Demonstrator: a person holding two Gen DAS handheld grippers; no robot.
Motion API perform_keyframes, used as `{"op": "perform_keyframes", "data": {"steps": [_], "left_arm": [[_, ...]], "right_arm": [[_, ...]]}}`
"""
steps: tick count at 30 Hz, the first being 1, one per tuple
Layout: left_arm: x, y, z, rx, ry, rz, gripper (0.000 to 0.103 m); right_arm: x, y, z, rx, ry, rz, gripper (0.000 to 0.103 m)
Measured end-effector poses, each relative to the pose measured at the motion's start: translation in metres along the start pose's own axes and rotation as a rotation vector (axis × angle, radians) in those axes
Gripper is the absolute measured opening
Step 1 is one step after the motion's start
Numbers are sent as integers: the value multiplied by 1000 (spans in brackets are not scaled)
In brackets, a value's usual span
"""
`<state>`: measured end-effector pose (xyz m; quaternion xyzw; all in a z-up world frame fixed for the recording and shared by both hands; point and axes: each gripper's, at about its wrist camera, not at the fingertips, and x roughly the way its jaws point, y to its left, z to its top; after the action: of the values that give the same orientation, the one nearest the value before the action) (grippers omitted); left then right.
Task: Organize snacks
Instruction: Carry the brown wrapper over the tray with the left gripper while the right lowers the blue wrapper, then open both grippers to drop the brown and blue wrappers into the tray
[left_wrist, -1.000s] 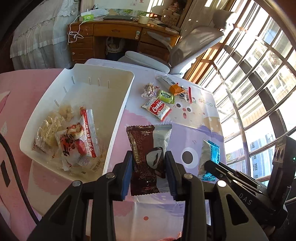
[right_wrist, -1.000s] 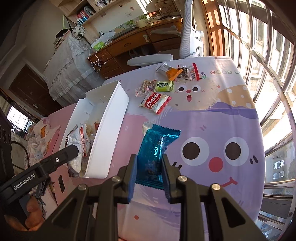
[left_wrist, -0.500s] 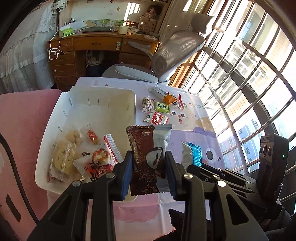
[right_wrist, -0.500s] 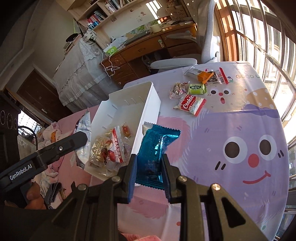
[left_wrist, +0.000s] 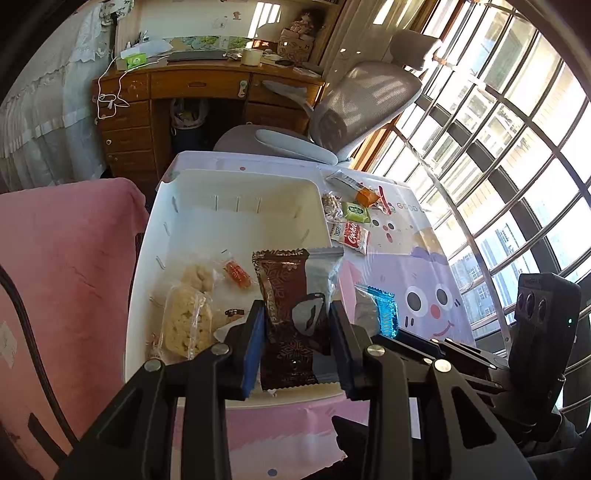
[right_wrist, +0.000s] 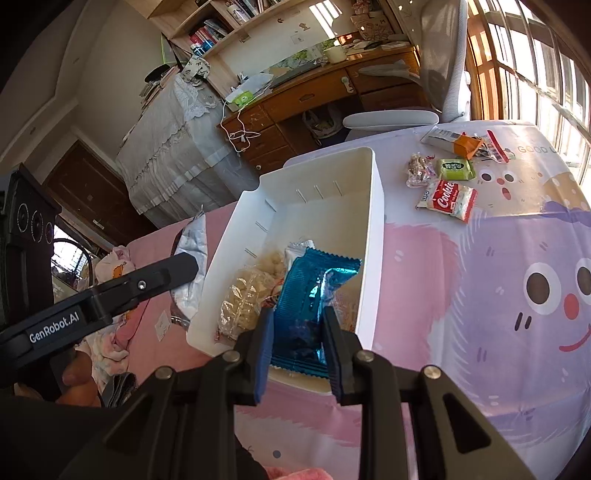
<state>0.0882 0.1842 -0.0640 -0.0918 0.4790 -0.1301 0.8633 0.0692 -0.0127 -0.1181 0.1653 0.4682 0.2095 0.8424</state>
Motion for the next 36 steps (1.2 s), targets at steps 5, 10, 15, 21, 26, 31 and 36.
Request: {"op": "perform_keyframes", "data": {"steps": [5,10,15,21,26,31,36], "left_arm": [[6,31,-1,-18,35,11,33],[19,52,-5,-42,89,31,35],[22,64,-4,-65,89,29,53],[31,64,1,-65,111,21,63],[41,53,11,-36,143,3,70],[56,31,20,12,205,-45,70],[62,1,31,72,238,-78,75]], "right_arm": [[23,17,-2,8,26,3,27],[46,25,-7,12,87,-23,28],[56,30,-9,11,123,-54,39],[54,29,-10,3,143,-101,43],[38,21,-9,14,133,-163,43],[17,2,-9,57,114,-229,43],[-4,-26,-5,101,84,-285,43]]}}
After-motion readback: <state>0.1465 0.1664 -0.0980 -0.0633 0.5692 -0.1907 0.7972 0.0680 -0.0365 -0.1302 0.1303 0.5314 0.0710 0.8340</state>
